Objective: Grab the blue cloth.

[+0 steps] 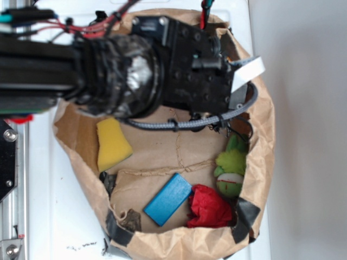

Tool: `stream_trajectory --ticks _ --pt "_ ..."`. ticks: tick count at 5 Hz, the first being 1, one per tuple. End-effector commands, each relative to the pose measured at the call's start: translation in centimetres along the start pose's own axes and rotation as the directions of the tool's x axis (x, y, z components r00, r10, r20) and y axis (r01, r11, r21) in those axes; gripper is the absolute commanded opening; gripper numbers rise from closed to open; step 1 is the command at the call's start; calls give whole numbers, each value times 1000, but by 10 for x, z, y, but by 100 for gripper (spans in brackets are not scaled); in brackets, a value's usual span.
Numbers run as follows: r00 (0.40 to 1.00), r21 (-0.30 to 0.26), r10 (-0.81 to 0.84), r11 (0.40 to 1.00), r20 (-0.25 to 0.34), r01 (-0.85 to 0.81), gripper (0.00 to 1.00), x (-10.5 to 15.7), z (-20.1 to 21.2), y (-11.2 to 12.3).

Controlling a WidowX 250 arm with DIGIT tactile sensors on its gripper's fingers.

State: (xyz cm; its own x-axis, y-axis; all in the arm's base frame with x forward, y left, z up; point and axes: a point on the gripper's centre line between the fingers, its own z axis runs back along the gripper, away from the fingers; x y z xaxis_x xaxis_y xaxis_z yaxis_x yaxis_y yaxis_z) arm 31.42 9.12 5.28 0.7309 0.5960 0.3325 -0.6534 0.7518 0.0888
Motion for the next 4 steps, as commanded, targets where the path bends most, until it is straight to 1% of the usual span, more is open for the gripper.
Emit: stream_trajectory --ticks 1,2,3,4 --pt "977 -105 -196 977 -85 187 0 7 61 19" --pt "952 -137 -285 953 -112 269 0 1 81 22" --pt "933 -174 -343 930 -106 323 0 -4 96 25" --pt "918 -236 -387 903 -87 358 0 -6 111 27"
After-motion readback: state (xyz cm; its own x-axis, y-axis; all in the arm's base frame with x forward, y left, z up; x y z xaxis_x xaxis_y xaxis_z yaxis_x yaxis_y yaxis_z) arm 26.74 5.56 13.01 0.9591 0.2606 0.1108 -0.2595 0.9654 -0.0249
